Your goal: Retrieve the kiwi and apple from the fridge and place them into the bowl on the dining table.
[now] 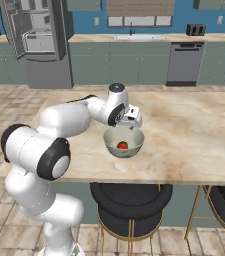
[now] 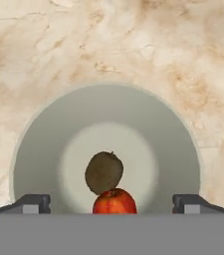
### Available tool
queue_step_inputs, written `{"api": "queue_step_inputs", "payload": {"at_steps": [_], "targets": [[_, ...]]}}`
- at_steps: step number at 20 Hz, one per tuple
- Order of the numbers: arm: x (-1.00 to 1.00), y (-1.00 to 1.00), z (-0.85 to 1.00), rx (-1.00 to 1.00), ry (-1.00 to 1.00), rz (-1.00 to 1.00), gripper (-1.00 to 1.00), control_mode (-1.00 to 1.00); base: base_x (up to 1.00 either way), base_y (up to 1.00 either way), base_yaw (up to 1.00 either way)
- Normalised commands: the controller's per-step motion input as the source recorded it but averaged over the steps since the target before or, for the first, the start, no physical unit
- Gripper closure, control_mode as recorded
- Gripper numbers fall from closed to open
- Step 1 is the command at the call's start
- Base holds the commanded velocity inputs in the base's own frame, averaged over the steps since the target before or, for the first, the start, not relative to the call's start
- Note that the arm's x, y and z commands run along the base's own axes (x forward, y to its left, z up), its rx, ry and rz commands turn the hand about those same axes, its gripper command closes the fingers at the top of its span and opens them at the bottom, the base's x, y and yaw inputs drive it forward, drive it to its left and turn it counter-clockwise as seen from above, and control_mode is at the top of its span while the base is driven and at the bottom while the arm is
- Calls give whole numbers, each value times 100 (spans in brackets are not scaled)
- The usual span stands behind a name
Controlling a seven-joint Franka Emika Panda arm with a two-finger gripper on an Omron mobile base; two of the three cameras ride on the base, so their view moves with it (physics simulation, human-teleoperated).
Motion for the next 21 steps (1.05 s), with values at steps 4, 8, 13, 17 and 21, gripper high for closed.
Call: {"api": "queue_step_inputs", "payload": {"at_steps": [4,8,13,17,21], "targets": [[-97,-1,100,0,-24,0,-100,-100,0,0,0],[-100,-4,99,0,-36,0,-100,-100,0,0,0],[-100,-1,87,-1,-38,0,-100,-100,0,0,0],[-100,0,74,-3,-34,0,-100,-100,0,0,0],[-100,0,68,-2,-31,0,-100,-100,0,0,0]]}}
